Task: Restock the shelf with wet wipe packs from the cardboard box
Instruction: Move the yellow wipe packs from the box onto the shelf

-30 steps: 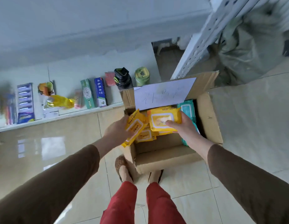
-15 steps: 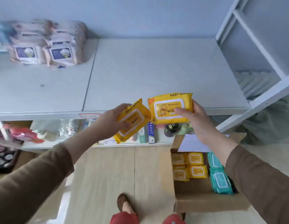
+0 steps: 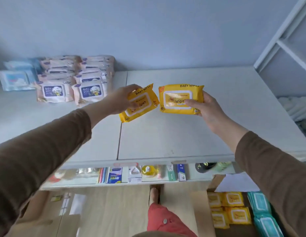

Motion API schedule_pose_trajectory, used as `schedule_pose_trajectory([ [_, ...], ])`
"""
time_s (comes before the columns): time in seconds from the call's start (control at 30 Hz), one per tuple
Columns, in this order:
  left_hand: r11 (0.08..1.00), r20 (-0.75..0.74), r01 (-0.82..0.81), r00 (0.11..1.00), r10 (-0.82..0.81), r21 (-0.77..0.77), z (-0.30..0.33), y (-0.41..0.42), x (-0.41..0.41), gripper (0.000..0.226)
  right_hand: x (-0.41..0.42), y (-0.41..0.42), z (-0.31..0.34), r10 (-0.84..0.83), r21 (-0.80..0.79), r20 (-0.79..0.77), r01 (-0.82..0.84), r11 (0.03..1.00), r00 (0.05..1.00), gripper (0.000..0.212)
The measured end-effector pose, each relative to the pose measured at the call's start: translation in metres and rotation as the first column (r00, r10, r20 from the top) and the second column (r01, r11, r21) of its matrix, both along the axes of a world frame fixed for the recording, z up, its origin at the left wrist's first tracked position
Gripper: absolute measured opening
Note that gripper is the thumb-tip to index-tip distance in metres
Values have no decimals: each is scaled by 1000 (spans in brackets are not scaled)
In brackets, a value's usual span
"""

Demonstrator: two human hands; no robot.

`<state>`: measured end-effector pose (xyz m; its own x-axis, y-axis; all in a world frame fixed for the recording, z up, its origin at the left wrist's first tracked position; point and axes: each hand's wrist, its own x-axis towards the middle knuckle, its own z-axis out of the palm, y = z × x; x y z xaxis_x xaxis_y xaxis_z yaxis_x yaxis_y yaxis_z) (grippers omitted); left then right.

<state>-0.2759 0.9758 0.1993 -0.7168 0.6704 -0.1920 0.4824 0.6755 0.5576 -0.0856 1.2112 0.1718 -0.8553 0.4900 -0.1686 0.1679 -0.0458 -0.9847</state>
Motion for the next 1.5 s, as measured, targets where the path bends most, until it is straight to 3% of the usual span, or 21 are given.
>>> schedule_pose_trajectory([
  [0.3,997,-101,-34,994,28,-67,-15,61,-160,52,-152,69,-23,17,45,38,-19,999,999,36],
  [0.6,991,-137,-13,991,-5,-134,-38,89,-251,44,-258,103,-51,-27,39,49,25,999,998,34],
  [0.73,983,-161,35,985,-65,-180,-47,98,-278,53,-289,112,-67,-7,39,57,5,999,998,32],
  [0.87,978,-227,103,963,-143,-179,-52,100,-292,63,-303,115,-85,-77,43,72,74,996,994,31],
  [1.0,976,-459,141,865,-202,-163,-60,97,-288,67,-305,119,-96,-111,57,80,107,993,991,39],
  [1.3,974,-648,91,733,-208,-209,-77,98,-280,68,-312,105,-98,-228,286,41,207,935,973,30],
  [1.5,984,-648,26,749,-136,-176,-67,105,-256,66,-301,103,-90,-371,435,117,288,853,921,62],
])
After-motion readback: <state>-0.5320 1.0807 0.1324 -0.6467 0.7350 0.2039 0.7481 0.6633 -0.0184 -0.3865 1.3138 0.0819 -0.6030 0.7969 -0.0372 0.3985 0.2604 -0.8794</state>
